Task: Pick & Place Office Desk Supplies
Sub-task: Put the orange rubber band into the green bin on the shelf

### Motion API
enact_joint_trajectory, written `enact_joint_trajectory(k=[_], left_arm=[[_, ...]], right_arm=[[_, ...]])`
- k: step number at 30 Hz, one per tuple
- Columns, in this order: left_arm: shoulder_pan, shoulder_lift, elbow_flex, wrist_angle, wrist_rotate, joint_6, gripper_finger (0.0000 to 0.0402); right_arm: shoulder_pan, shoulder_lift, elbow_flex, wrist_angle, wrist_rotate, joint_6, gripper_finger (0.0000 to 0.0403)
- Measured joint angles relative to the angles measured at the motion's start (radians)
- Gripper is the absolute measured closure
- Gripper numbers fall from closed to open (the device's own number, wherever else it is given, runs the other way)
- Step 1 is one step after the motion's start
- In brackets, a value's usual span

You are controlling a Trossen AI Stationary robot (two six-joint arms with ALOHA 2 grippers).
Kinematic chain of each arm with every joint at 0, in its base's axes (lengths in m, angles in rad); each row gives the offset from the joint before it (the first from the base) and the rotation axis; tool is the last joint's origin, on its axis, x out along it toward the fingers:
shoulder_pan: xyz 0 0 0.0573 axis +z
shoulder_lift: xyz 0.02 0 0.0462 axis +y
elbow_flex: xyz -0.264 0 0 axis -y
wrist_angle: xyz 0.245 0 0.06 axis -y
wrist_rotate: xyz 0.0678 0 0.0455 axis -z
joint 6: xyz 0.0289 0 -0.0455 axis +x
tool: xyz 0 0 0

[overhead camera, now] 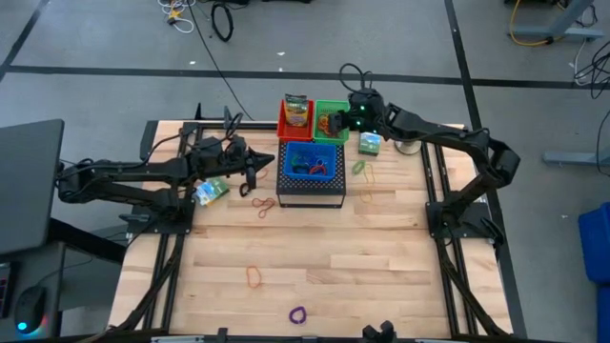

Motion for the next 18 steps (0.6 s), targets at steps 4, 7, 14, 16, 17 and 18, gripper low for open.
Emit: enact_joint_trajectory(k=[4,7,14,16,17,18], left_arm=[[0.000,0.000,0.000,-0.026,0.015,0.020,0.0384],[0.000,0.000,0.001,-0.050,0.023,0.026,0.0384],[-0.001,0.000,0.001,-0.059,0.088,0.032,0.0384],[-0.002,0.008,0.001,-0.059,0.119,0.008,0.0384],[-0.002,0.014,0.001,-0.065,0.139,-0.013,0.0384],[-0.001,0.021,0.002,-0.080,0.156,-0.029,0.0384]], right_arm=[[0.000,-0.006,0.000,-0.002,0.020,-0.005,0.0181],[0.000,-0.038,0.000,0.001,0.032,-0.023,0.0160],[0.070,-0.224,0.000,-0.135,0.042,-0.164,0.0238],[0.130,-0.272,-0.013,-0.177,0.093,-0.207,0.0286],[0.160,-0.297,-0.028,-0.178,0.107,-0.214,0.0311],[0.189,-0.320,-0.050,-0.162,0.112,-0.226,0.0337]])
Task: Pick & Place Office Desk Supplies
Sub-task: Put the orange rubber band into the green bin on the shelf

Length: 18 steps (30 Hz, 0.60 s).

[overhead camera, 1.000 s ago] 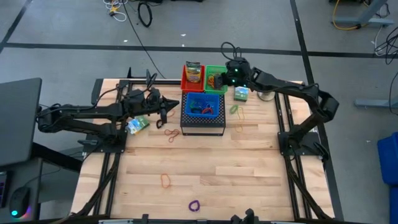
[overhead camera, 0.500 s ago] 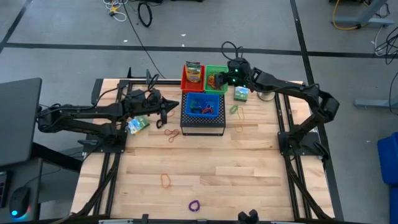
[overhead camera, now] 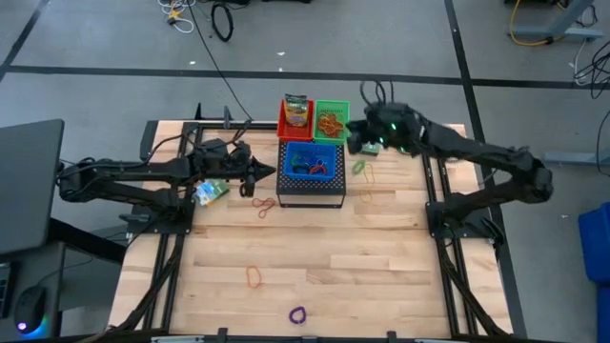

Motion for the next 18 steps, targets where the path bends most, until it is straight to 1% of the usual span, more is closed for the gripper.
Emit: enact_joint_trajectory(k=[2,3,5,7,10,14,18], left_arm=[[-0.001,0.022,0.000,-0.025,0.019,-0.015,0.0384],[-0.006,0.035,0.000,-0.038,0.023,-0.015,0.0384],[-0.022,0.059,0.000,-0.048,0.020,-0.011,0.0388],[-0.052,0.076,0.001,-0.059,-0.005,-0.015,0.0395],[-0.115,0.087,0.023,-0.167,-0.079,-0.072,0.0396],[-0.242,0.085,0.074,-0.372,-0.197,-0.144,0.0397],[-0.405,0.086,0.142,-0.589,-0.272,-0.261,0.0398]], right_arm=[[0.055,-0.049,-0.069,0.084,0.003,-0.015,0.0382],[0.073,-0.074,-0.115,0.128,0.002,-0.017,0.0392],[0.099,-0.122,-0.223,0.235,0.002,-0.012,0.0391],[0.116,-0.167,-0.327,0.327,0.006,-0.005,0.0390],[0.144,-0.233,-0.438,0.412,-0.003,0.007,0.0398],[0.179,-0.294,-0.490,0.414,-0.009,-0.004,0.0391],[0.193,-0.318,-0.493,0.409,-0.015,-0.061,0.0395]])
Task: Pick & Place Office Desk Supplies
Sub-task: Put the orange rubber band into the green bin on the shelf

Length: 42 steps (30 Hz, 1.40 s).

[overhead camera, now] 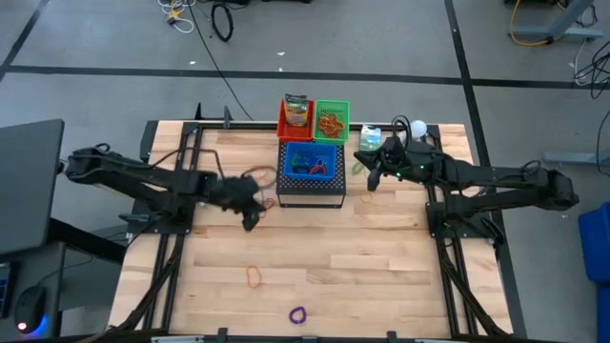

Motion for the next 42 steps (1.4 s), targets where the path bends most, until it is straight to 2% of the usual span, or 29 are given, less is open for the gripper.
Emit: enact_joint_trajectory(k=[4,9,16,21,25,33,42], left_arm=[[-0.172,0.003,0.051,-0.170,-0.063,-0.177,0.0396],[-0.346,0.003,0.075,-0.287,-0.072,-0.412,0.0385],[-0.478,0.041,0.077,-0.374,-0.068,-0.604,0.0329],[-0.489,0.151,0.077,-0.316,0.021,-0.610,0.0291],[-0.507,0.255,0.080,-0.206,0.043,-0.584,0.0279],[-0.578,0.445,0.157,-0.209,-0.020,-0.574,0.0277],[-0.596,0.560,0.235,-0.209,-0.053,-0.567,0.0277]], right_arm=[[-0.001,-0.008,0.000,0.003,-0.031,-0.046,0.0399],[-0.001,-0.007,0.000,0.000,-0.073,-0.076,0.0392],[-0.001,-0.007,0.000,-0.003,-0.088,-0.121,0.0395],[-0.001,-0.007,0.000,-0.003,-0.088,-0.120,0.0393],[-0.001,-0.006,0.000,-0.003,-0.088,-0.113,0.0392],[-0.001,-0.006,0.000,-0.003,-0.088,-0.082,0.0392],[0.000,-0.006,0.000,-0.003,-0.088,-0.076,0.0392]])
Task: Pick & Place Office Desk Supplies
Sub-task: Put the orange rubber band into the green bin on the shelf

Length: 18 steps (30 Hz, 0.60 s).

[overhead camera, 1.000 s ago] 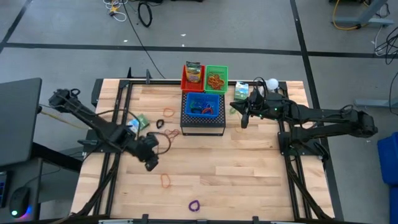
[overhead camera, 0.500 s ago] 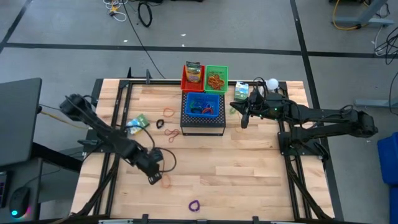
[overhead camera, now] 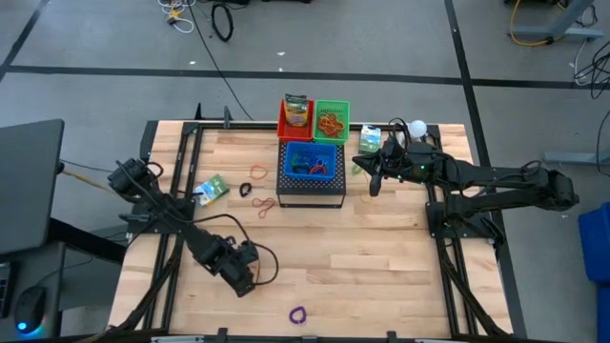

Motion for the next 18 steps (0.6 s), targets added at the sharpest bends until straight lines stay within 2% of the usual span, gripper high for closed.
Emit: enact_joint_trajectory(k=[9,18], left_arm=[[0.022,0.042,0.005,0.028,0.002,-0.085,0.0277],[0.054,0.052,0.004,0.043,0.055,-0.077,0.0276]], right_arm=[[0.000,0.003,0.000,-0.001,0.000,0.000,0.0392],[0.000,0.003,0.000,0.000,0.000,-0.003,0.0392]])
